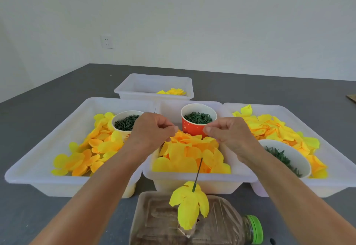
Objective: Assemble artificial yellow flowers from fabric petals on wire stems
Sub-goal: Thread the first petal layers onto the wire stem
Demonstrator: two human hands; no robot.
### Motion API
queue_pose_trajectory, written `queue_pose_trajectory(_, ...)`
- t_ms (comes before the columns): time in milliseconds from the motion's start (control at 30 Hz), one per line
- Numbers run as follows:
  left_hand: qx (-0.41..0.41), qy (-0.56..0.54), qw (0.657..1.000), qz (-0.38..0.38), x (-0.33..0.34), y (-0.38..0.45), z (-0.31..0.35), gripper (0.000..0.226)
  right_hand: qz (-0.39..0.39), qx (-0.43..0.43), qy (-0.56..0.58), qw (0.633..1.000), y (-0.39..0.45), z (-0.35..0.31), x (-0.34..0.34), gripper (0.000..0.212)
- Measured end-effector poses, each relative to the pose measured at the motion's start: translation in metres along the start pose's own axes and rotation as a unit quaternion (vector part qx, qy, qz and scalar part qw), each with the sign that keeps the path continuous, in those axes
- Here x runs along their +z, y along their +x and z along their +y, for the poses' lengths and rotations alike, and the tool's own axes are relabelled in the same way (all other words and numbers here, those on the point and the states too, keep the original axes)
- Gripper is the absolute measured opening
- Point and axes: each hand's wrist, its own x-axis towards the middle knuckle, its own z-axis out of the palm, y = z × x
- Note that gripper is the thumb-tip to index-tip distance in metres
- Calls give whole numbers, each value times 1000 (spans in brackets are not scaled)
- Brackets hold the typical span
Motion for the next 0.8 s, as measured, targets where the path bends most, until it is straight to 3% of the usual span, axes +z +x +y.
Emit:
queue_pose_trajectory(167,6,55,998,21,11,22,-4,18,68,-20,-115,991,42,13,2,9)
queue_pose_trajectory(300,7,81,997,18,21,33,-7,15,59,-61,-231,969,76,24,14,14)
queue_pose_trajectory(533,26,88,995,22,25,38,-13,14,49,-79,-507,857,130,47,33,16)
queue_pose_trajectory(667,33,94,995,16,25,39,-15,18,28,-69,-559,826,144,51,38,10)
queue_pose_trajectory(800,36,94,995,18,25,38,-16,15,10,-62,-534,843,147,47,39,8)
